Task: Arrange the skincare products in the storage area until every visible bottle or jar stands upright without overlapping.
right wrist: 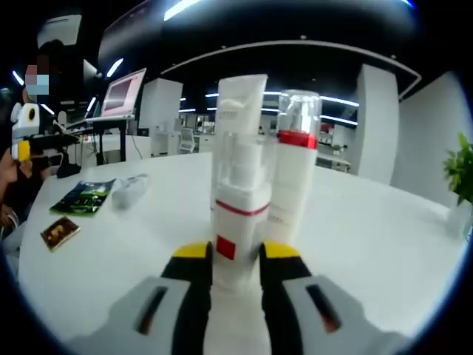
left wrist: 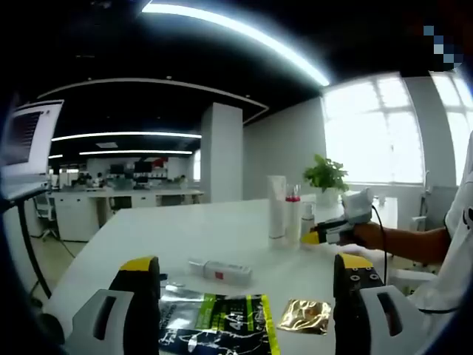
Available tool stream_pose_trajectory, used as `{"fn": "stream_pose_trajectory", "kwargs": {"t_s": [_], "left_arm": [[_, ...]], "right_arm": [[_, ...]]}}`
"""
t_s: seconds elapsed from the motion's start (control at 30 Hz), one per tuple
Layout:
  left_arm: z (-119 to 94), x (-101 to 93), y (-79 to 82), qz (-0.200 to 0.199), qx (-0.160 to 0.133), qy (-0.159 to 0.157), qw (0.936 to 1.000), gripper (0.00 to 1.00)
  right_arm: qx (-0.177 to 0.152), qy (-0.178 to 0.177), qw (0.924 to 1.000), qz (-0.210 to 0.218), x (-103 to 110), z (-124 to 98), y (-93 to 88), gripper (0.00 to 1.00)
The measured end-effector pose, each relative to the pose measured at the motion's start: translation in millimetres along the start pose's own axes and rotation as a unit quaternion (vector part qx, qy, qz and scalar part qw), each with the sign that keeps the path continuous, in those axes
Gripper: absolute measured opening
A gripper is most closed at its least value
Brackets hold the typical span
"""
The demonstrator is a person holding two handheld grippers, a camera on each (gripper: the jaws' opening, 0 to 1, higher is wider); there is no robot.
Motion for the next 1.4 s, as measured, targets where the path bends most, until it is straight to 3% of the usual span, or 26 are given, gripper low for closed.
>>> {"fn": "stream_pose_trajectory", "kwargs": {"t_s": [0.6, 1.4], "left_arm": [[-16.3, 2.8, 0.7, 0.003, 0.004, 0.029, 0.9996, 0.99], [-17.5, 5.4, 0.3, 0.006, 0.007, 0.036, 0.9993, 0.99]], "right_arm": [[0.002, -0.001, 0.9999, -0.011, -10.4, 5.2, -0.1, 0.25], [-0.015, 0.017, 0.9997, -0.007, -18.4, 7.1, -3.6, 0.25]]}}
Point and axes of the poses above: the point that each gripper's makers call its tool centre point, and the gripper's own axes: z roughly forward along the fingers, x roughly to its left, y roughly out of its top, the point moved 7 cm from there along -z, roughly backward along the fingers, and after that the axes turned 1 degree about -x, right-handed, at the moved point
